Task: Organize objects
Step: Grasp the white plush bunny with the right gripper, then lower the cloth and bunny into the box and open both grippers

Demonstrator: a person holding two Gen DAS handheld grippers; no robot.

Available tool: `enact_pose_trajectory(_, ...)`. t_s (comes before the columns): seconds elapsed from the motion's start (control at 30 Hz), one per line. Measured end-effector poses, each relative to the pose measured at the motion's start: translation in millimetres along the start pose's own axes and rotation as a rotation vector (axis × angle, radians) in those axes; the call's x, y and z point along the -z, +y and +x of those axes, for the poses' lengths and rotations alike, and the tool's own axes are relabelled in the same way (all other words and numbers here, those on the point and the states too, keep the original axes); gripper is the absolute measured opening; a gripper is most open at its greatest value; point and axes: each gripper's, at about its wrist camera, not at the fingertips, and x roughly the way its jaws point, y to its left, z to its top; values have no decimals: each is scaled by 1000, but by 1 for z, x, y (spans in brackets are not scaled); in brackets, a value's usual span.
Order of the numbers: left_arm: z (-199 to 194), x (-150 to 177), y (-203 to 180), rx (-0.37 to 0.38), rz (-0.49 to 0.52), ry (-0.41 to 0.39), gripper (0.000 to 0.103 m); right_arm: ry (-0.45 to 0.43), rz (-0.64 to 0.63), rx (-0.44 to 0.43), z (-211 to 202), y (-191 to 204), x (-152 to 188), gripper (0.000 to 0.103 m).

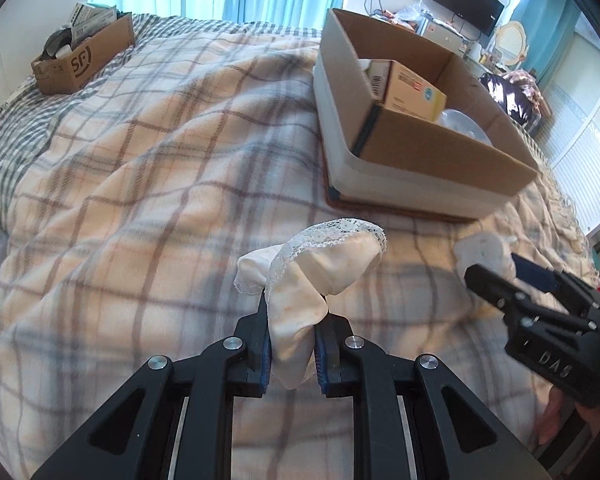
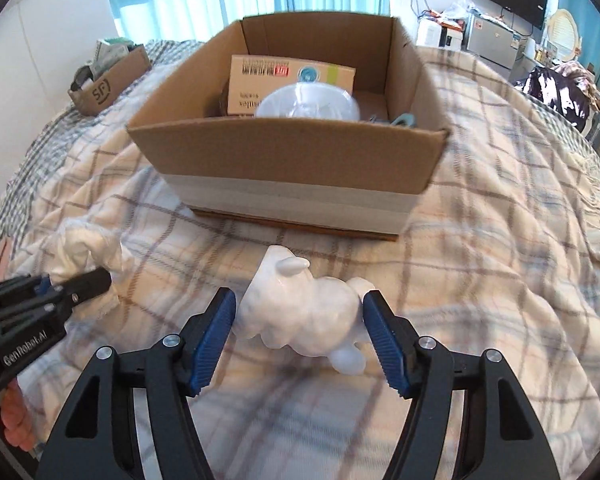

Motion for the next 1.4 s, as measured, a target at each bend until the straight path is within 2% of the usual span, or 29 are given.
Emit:
enact_pose_trajectory(0.2,-33,7,-9,20,-3,-24,17,-54,18,-19,-43,0,7,66)
enact_pose_trajectory(0.4,-68,-7,-28,48,22,-85,17,-141,7,-15,-94,7,-3,66)
enact_pose_trajectory(0.47,-77,-18,-36,54,48,-109,17,-176,2,-17,-112,6,-9,66)
enact_pose_trajectory(0.6,-86,-48,-46,112,52,-140,17,-254,-19,-17,-143,2,-33,66)
enact_pose_trajectory(0.77,-87,-96,-60,143,59,-188,17,-320,-42,-15,-158,-9,-74,66)
enact_pose_trajectory(0.83,-82,-115,-66,153,69,-201,17,-341,-51,-18,-154,-15,-95,66)
enact_pose_trajectory(0.93,-67,-141,-77,125,101,-222,17,-358,-47,-29,-141,-23,-123,66)
enact_pose_trajectory(1.13,-13,-192,-99,120,145,-237,17,-356,-34,-24,-86,-37,-173,65)
enact_pose_trajectory(1.27,24,-210,-101,113,159,-202,17,-349,-48,-11,-48,-43,-198,65)
enact_pose_trajectory(1.4,48,-214,-99,88,190,-194,17,-338,-44,-16,-17,-47,-210,66)
